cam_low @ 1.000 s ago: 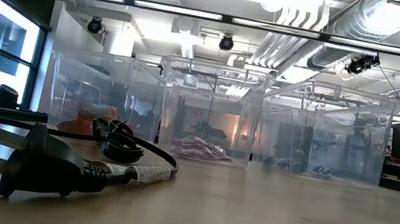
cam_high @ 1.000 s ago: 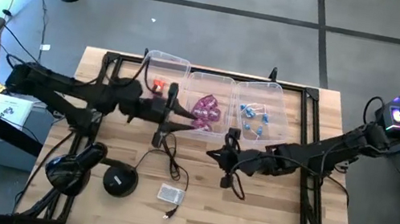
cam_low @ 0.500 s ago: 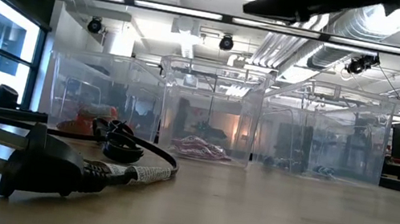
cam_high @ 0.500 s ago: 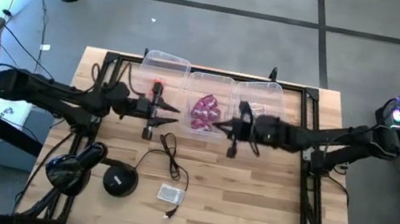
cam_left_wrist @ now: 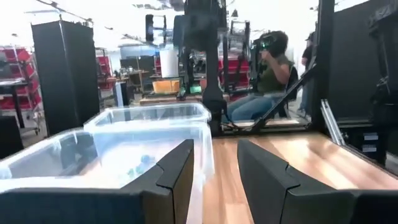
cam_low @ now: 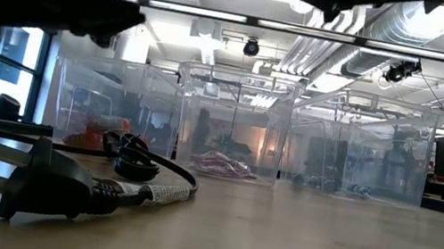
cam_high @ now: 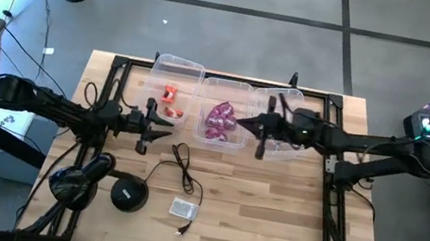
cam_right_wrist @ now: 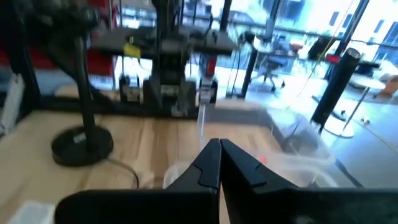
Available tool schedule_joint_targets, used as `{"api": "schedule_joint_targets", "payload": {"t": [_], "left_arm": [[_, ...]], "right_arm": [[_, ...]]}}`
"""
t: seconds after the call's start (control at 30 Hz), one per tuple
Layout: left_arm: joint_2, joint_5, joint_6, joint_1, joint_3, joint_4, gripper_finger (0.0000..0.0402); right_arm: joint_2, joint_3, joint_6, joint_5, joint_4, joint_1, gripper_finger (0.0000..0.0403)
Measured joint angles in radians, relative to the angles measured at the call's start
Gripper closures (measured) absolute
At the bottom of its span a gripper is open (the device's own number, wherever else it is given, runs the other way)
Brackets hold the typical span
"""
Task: Sort candy
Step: Return to Home Position
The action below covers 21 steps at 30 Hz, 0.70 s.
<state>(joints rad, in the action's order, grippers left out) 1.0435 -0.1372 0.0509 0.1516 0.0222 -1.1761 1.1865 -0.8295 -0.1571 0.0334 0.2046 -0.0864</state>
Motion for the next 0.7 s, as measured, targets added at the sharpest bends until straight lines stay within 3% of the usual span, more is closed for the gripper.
{"api": "schedule_joint_targets", "payload": {"t": [0.3, 0.47, 0.7], "left_arm": [[-0.008, 0.018, 0.016, 0.0, -0.011, 0.127, 0.0287], [-0.007, 0.019, 0.018, -0.001, -0.007, 0.179, 0.0287], [-0.005, 0.019, 0.048, -0.001, -0.008, 0.166, 0.0287]], "right_arm": [[-0.201, -0.001, 0.122, 0.022, -0.158, 0.045, 0.0403], [-0.232, 0.028, 0.124, 0.026, -0.168, 0.115, 0.0403], [-0.225, 0.296, 0.21, 0.014, 0.15, 0.092, 0.0403]]}}
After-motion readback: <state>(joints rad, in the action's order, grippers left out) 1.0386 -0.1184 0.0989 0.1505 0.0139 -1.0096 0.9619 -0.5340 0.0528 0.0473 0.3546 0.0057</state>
